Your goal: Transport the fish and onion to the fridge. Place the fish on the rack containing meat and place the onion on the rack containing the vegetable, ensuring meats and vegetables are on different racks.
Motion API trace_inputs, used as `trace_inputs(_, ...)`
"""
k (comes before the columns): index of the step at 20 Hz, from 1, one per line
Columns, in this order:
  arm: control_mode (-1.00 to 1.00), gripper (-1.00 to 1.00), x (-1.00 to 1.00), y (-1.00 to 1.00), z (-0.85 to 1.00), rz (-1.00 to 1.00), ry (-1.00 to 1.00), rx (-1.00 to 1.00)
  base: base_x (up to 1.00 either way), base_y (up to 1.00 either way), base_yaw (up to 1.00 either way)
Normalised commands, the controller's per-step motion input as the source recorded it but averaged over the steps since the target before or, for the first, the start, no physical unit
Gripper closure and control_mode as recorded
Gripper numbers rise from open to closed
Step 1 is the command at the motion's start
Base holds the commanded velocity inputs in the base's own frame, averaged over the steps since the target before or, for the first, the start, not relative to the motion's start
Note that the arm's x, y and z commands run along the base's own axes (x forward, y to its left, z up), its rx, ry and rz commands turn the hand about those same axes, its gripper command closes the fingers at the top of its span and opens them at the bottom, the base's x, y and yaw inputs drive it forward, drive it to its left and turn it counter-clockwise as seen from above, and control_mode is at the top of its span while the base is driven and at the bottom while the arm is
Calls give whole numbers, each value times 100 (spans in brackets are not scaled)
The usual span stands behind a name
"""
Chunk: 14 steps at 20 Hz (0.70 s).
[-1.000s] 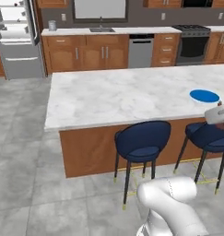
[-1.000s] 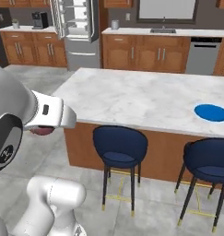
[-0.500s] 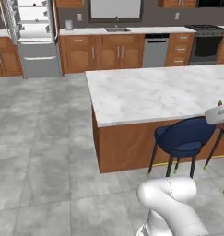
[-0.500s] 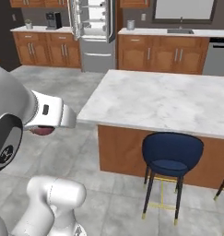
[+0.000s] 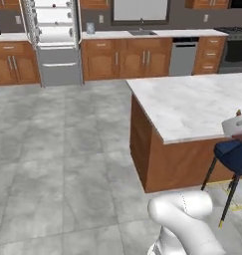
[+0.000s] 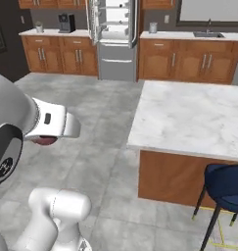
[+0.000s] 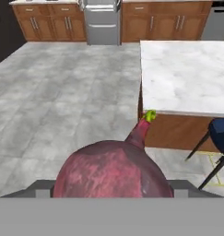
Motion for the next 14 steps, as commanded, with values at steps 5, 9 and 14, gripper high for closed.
trace_inputs(5, 100, 100, 0, 0, 0, 0, 0, 0, 100, 100, -9)
trace_inputs(9, 100, 100, 0, 0, 0, 0, 0, 0, 100, 100, -1)
trace_inputs(14, 100, 100, 0, 0, 0, 0, 0, 0, 100, 100, -1)
